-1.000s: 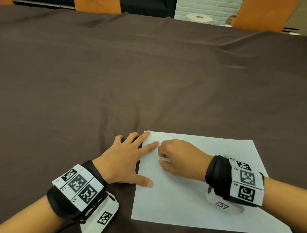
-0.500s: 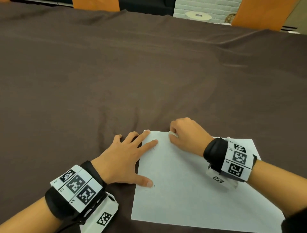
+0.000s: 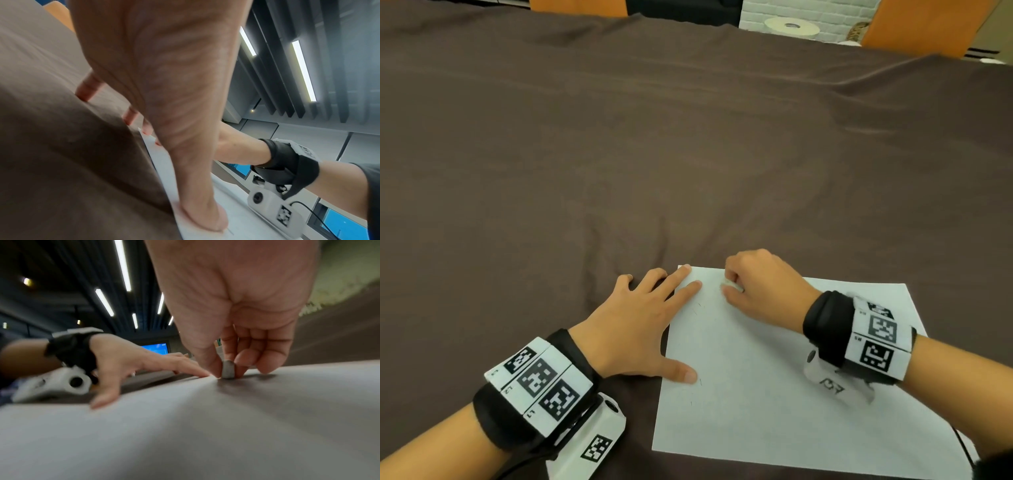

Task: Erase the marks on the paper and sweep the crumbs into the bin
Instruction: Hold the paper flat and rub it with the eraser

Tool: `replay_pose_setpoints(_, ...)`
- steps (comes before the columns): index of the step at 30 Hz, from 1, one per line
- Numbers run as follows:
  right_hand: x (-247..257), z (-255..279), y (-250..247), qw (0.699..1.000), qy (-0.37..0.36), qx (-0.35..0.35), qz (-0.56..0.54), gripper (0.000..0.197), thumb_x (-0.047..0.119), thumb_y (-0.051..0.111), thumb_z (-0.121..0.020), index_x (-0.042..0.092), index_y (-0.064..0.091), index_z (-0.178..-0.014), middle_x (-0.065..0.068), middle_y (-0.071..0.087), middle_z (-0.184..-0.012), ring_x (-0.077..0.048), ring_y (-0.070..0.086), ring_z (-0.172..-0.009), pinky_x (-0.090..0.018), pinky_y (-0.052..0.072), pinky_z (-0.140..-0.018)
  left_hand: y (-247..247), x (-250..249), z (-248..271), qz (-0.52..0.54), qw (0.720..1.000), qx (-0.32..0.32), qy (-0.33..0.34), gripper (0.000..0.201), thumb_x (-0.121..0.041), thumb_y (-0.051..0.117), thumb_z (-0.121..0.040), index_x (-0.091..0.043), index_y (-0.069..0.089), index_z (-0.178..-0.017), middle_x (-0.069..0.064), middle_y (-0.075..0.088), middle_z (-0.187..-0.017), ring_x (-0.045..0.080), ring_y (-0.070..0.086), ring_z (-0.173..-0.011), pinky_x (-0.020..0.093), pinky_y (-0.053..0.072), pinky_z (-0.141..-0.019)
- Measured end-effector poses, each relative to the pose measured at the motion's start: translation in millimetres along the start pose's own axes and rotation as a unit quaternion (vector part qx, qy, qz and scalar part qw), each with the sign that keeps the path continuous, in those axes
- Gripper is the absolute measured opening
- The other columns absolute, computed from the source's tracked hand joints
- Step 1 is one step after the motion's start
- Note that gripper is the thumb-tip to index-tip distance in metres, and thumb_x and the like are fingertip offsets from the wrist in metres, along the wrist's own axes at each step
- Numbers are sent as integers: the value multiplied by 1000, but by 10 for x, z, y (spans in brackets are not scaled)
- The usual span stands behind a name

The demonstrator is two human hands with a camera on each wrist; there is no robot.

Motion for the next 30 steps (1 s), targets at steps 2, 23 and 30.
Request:
replay_pose_setpoints(2,-115,-41,-67,1000,17,-14,2,18,23,51,-89,7,52,-80,-7,58,-84,-29,54,-73,-35,43,-61,8,6,-5,1,1000,0,0,122,-96,38,-64,-30,-8,-156,-8,-16,-162,18,4,-145,49,18,-115)
replay_pose_setpoints(23,-42,108,68,998,20,51,34,16,25,40,-97,14,32,-89,-1,38,-68,-22,39,-57,-29,23,-47,26,9,-9,-17,1000,5,0,121,-97,34,-64,-32,-14,-154,-9,-20,-161,17,2,-145,48,17,-115)
replay_pose_setpoints(30,-158,70,-35,997,39,53,26,16,26,41,-97,13,33,-91,0,37,-69,-28,42,-63,-30,24,-47,25,5,-6,-8,1000,6,1,121,-97,36,-64,-32,-11,-155,-9,-19,-161,18,4,-144,50,18,-114)
Point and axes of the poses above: each hand's wrist, its own z-axis away from the middle knuckle, its own y-axis out of the palm, x = y × z, the point moved 9 cm from there along -z, towards the middle knuckle
